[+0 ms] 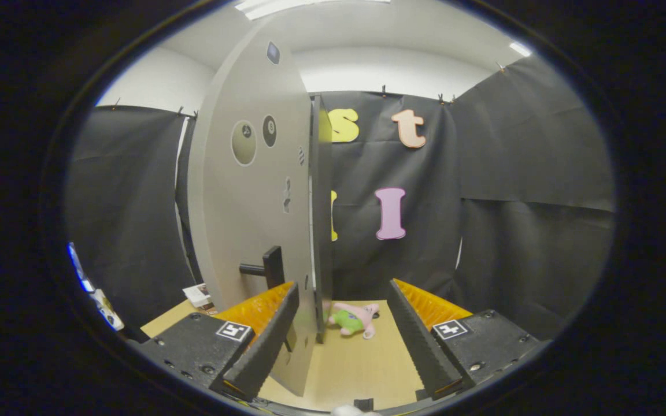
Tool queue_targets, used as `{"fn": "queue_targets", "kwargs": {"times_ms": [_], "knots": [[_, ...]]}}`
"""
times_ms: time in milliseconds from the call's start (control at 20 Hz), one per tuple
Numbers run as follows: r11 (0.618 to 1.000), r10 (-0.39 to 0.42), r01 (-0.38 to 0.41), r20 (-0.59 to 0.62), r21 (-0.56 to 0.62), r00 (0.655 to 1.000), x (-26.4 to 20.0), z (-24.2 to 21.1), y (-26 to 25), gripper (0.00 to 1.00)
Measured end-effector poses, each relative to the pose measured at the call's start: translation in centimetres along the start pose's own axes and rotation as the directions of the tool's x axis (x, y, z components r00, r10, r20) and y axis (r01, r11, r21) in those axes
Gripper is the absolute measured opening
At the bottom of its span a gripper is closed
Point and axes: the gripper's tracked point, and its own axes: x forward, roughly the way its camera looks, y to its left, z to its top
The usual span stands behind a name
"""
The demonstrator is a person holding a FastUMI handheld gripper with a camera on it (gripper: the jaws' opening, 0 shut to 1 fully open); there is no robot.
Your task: Open the shoe cabinet door, grab the shoes and put them into the shoe cabinet, then close the shoe cabinet door.
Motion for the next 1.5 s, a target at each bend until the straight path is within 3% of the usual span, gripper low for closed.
{"fn": "queue_targets", "kwargs": {"times_ms": [400,750,1200,1500], "knots": [[1.000,-0.027,0.027,-0.004,-0.001,1.000,-0.5,0.1,3.1,0.95],[1.000,0.006,-0.006,-0.005,0.000,1.000,0.1,-0.2,9.2,0.95],[0.996,0.093,-0.093,-0.027,0.003,0.995,3.7,-1.7,17.3,0.96],[0.980,0.199,-0.198,-0.031,0.013,0.980,7.5,-2.1,23.7,0.96]]}}
